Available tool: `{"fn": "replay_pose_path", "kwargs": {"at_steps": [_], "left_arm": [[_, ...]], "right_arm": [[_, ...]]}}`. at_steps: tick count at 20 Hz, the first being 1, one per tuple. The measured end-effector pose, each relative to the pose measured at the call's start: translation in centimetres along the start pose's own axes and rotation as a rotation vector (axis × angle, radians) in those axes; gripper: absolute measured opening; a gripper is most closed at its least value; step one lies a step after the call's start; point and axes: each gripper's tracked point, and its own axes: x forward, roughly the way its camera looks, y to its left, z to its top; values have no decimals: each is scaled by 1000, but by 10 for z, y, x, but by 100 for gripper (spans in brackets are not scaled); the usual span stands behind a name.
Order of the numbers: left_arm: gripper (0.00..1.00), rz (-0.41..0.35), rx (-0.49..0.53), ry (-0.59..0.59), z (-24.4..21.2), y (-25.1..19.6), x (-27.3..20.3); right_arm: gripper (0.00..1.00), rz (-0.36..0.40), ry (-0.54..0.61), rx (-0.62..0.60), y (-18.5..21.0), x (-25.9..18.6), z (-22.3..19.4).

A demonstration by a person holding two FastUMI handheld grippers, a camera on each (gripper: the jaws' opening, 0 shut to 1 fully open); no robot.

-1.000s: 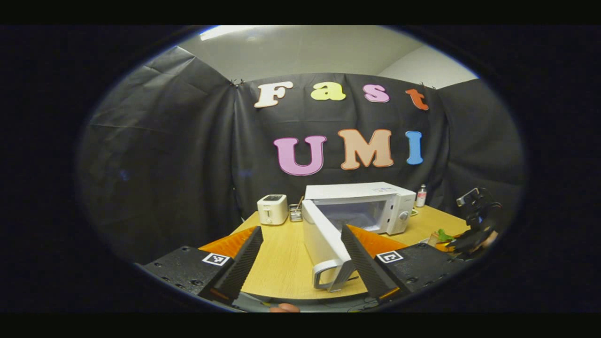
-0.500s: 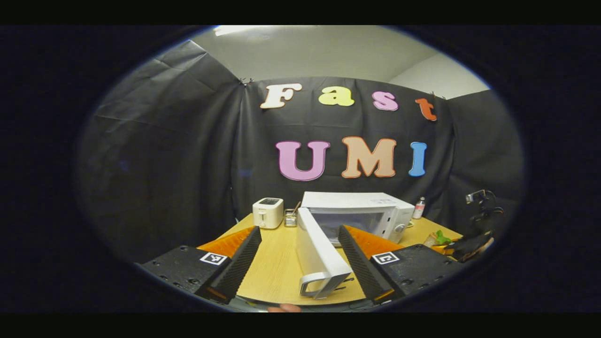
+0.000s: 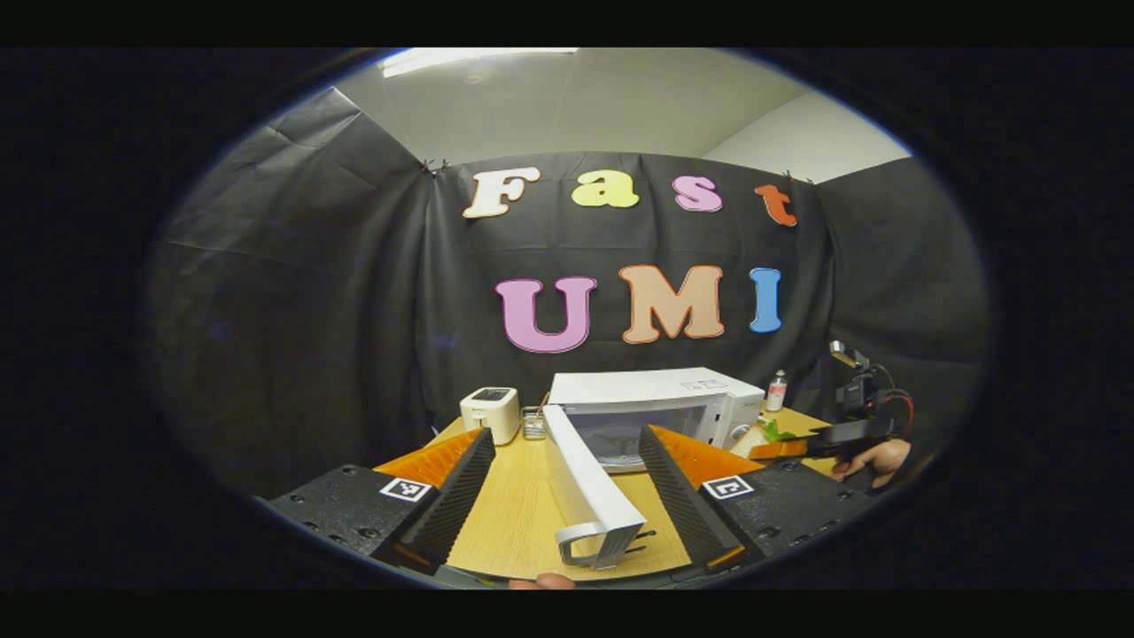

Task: Open the microwave oven with the left hand, put the food in, and close the microwave oven.

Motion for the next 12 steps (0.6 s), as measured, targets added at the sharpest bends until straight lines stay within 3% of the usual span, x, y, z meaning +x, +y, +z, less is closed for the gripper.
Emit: {"fn": "replay_pose_path", "kwargs": {"at_steps": [1,2,5,6,7,12], "left_arm": [[95,8,1,8,-3,5,0],[95,19,0,17,-5,10,-1],[95,29,-17,46,-11,18,-7],[96,24,-18,61,-16,18,-10],[96,25,-15,73,-19,21,-12],[94,52,16,126,-30,33,-20]], "right_arm": [[32,10,11,60,7,12,-3],[37,16,20,111,15,25,-5],[37,27,-27,194,44,53,-2],[31,19,-54,225,52,65,1],[37,14,-72,260,61,79,2],[38,-24,-146,336,85,143,4]]}}
